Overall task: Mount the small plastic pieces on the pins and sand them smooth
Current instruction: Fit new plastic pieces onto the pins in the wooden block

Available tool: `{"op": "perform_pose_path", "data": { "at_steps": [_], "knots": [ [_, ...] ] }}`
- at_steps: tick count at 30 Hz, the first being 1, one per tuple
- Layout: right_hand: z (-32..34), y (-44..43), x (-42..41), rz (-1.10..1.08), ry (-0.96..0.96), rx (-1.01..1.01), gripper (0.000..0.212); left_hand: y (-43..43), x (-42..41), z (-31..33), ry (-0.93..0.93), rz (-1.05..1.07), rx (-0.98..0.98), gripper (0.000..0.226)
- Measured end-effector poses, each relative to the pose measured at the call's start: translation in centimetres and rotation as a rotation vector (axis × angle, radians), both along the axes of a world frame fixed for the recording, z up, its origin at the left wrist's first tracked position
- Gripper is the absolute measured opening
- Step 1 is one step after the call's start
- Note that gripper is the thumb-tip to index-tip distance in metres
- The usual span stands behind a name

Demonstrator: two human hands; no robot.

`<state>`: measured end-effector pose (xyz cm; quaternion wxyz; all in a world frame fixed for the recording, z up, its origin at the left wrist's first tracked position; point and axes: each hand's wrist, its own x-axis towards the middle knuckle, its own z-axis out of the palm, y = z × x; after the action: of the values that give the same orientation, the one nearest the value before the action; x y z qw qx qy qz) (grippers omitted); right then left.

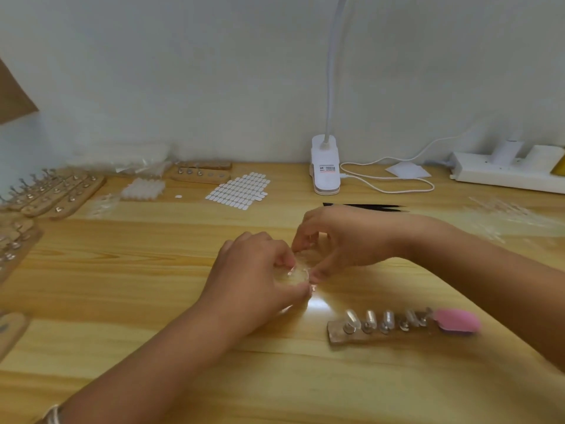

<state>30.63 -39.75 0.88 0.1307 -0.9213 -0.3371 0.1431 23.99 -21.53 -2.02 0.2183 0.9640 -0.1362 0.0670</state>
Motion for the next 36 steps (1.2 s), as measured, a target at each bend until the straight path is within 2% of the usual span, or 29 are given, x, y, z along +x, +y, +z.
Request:
{"op": "perform_pose_path", "data": {
  "at_steps": [2, 5, 8, 11, 14, 20, 25, 29, 31, 36],
  "knots": [
    [-0.3, -0.3, 0.0, -0.014, 0.018, 0.063, 0.036, -0.1, 0.0, 0.1, 0.015, -0.012, -0.032, 0.027],
    [-0.5, -0.6, 0.2, -0.049, 0.067, 0.099, 0.037, -0.4, 0.1, 0.2, 0.060, -0.010, -0.094, 0.019],
    [-0.5, -0.9, 0.4, -0.103, 0.125, 0.107, 0.040, -1.1, 0.1, 0.2, 0.061, -0.017, -0.090, 0.022],
    [-0.5, -1.1, 0.2, -0.098, 0.140, 0.114, 0.034, -1.5, 0.1, 0.3, 0.062, -0.015, -0.087, 0.027],
    [-0.4, -1.4, -0.3, -0.080, 0.152, 0.152, 0.025, -1.9, 0.2, 0.6, 0.105, -0.021, -0.119, 0.015],
    [-0.6, -2.2, -1.6, -0.068, 0.109, 0.197, 0.019, -2.5, 0.1, 0.6, 0.119, -0.027, -0.099, 0.013],
    [-0.7, -2.4, -2.2, -0.100, 0.058, 0.187, 0.006, -2.6, -0.2, 0.5, 0.112, -0.062, -0.105, 0.016],
    [-0.7, -2.3, -2.8, -0.089, 0.031, 0.113, 0.010, -2.7, 0.1, 0.5, 0.208, -0.073, -0.224, 0.020],
    [-0.8, -2.2, -3.2, -0.088, 0.026, 0.138, 0.015, -2.6, 0.3, 0.4, 0.247, -0.072, -0.294, 0.023],
    [-0.4, -4.0, -4.2, -0.142, 0.049, 0.275, 0.024, -2.7, 0.2, 0.3, 0.160, -0.109, -0.430, 0.027]
  ]
}}
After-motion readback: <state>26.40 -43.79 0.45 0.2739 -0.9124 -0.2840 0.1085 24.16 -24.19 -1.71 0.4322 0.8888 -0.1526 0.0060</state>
